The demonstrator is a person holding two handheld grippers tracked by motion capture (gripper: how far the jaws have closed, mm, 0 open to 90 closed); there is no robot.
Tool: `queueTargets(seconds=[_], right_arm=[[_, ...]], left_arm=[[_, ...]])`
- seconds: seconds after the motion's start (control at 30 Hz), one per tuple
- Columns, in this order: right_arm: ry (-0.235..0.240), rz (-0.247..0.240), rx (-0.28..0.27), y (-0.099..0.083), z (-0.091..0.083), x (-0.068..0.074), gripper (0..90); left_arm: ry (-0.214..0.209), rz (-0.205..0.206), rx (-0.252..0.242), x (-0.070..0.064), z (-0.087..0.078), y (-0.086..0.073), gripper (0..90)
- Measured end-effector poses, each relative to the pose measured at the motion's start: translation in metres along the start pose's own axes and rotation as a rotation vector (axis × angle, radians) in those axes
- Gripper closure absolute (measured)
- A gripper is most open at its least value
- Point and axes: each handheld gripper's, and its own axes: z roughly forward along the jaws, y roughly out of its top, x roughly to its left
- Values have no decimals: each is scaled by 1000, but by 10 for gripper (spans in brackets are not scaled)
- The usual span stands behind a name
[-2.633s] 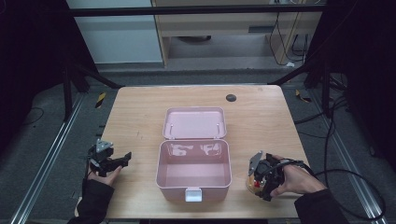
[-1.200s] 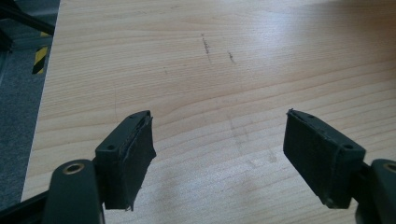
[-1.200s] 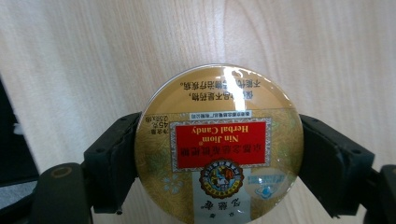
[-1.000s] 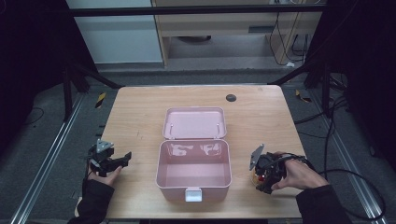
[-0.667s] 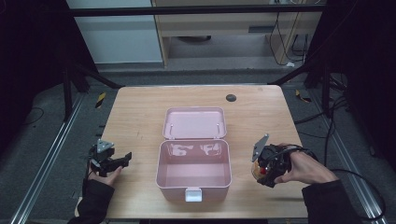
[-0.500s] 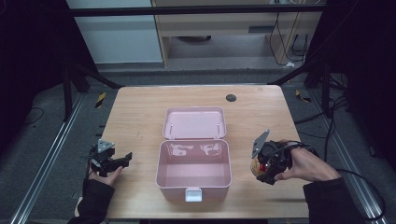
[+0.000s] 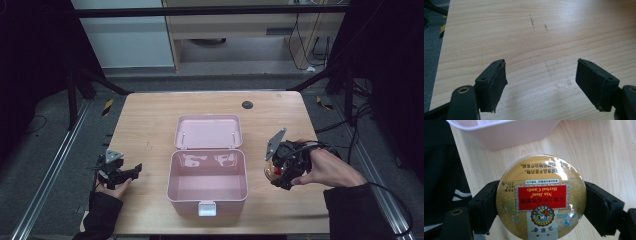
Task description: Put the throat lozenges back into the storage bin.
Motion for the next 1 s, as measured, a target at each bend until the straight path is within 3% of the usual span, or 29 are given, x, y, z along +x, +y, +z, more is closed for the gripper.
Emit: queueTargets(seconds=[0.57, 1.0], right_arm=[[-13, -60, -9, 38, -19, 4, 207], [12, -106, -17, 67, -12, 9, 207]], left_arm=[[-2, -3, -1, 1, 0, 0, 238], [-1, -4, -3, 1, -1, 0, 239]])
